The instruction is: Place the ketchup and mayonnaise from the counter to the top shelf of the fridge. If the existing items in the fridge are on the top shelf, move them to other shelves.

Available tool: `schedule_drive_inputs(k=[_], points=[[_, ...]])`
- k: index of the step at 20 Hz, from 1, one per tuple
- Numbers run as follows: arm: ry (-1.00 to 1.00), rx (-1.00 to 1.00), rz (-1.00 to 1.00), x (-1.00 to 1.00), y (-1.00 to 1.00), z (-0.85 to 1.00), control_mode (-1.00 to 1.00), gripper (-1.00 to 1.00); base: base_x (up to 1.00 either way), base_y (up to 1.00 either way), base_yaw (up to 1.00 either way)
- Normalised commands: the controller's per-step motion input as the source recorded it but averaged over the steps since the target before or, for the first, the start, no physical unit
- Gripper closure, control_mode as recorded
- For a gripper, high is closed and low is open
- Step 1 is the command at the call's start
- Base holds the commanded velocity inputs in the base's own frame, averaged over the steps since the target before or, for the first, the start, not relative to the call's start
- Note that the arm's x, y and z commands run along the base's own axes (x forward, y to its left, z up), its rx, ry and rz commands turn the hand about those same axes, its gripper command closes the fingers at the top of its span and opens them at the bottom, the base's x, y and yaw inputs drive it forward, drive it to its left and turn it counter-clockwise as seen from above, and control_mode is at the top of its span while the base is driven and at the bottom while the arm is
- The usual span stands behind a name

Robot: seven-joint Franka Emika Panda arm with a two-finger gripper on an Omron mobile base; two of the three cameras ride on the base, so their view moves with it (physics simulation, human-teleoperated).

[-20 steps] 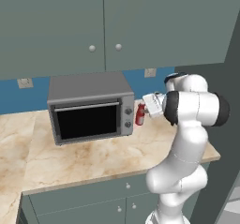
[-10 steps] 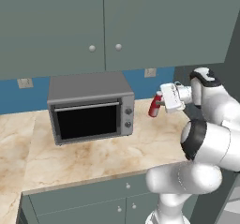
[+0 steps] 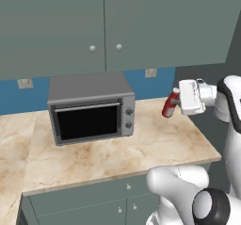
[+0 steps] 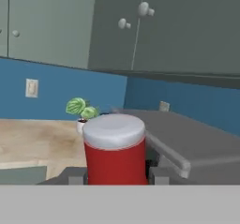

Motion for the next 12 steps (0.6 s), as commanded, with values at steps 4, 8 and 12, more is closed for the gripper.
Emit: schedule_drive_inputs(k=[4,8,12], points=[[-0.02,0.0,-0.15,-1.0,-0.02,0.66,-1.0,1.0,0.0,0.0,0.0],[-0.02,-0.03,-0.16,-1.0,0.0,0.84,-1.0,1.0,0.0,0.0,0.0],[0.0,-0.07,-0.16,-1.0,0.08,0.92,-1.0,1.0,0.0,0.0,0.0]])
